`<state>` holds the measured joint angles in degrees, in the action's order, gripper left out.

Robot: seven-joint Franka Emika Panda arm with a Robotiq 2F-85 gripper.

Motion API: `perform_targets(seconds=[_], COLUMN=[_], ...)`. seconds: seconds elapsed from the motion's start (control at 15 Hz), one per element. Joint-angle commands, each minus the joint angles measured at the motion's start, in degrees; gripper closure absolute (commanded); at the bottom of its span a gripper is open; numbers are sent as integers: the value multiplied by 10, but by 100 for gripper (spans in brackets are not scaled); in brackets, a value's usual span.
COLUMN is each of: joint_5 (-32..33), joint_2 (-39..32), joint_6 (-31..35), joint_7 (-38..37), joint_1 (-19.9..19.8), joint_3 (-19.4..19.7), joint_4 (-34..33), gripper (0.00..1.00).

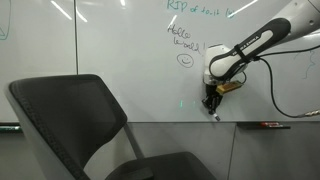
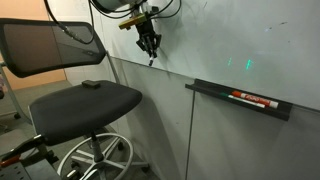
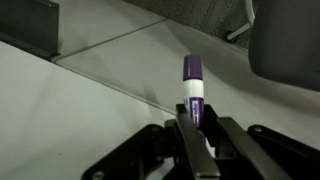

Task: Use the marker on the chair to draw on the white board

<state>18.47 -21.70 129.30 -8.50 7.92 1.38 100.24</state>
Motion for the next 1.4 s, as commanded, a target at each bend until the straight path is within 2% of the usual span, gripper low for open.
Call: perform_targets(seconds=[0.0,0.53,0.73,1.33], joint_5=[25,-92,-96,-97], joint_2=[4,-18,-28,-34], joint_6=[-3,-118,-137,-126], joint_7=[0,13,10,10], joint_1=[-4,-13,-8,-4], joint_3=[10,-23,-26,-37], joint_4=[-16,-68,-87,-100], gripper=[94,94,94,94])
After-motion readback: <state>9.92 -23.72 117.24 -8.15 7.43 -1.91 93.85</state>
